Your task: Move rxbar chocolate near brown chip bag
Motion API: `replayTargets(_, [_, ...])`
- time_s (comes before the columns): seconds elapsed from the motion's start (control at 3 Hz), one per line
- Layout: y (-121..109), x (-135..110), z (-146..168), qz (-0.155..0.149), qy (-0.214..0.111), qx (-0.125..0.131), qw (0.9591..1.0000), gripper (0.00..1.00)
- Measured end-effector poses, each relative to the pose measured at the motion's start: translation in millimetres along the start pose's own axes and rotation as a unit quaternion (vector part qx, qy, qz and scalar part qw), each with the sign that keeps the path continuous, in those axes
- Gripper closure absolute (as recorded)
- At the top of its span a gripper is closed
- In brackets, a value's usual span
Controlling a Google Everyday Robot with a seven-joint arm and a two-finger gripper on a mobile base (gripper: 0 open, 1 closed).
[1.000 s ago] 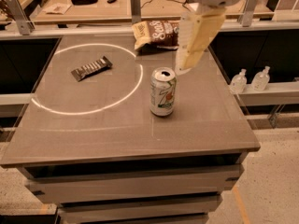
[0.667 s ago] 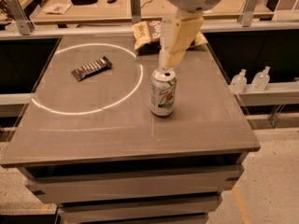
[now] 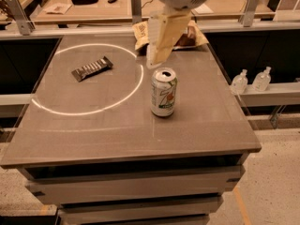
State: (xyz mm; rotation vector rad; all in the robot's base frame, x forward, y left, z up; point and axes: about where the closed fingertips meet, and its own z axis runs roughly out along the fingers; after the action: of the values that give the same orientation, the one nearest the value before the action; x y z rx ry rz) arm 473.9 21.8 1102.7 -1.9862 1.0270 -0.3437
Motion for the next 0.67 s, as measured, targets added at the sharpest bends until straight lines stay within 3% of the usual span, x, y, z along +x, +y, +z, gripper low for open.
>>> replayTargets(0.33, [-6,-12,-10,-0.009,0.001,0.009,0.9999,0.0])
replayTargets(0.67, [-11,-40,24,-0.014,-0.021,0.018,0.9995,0.0])
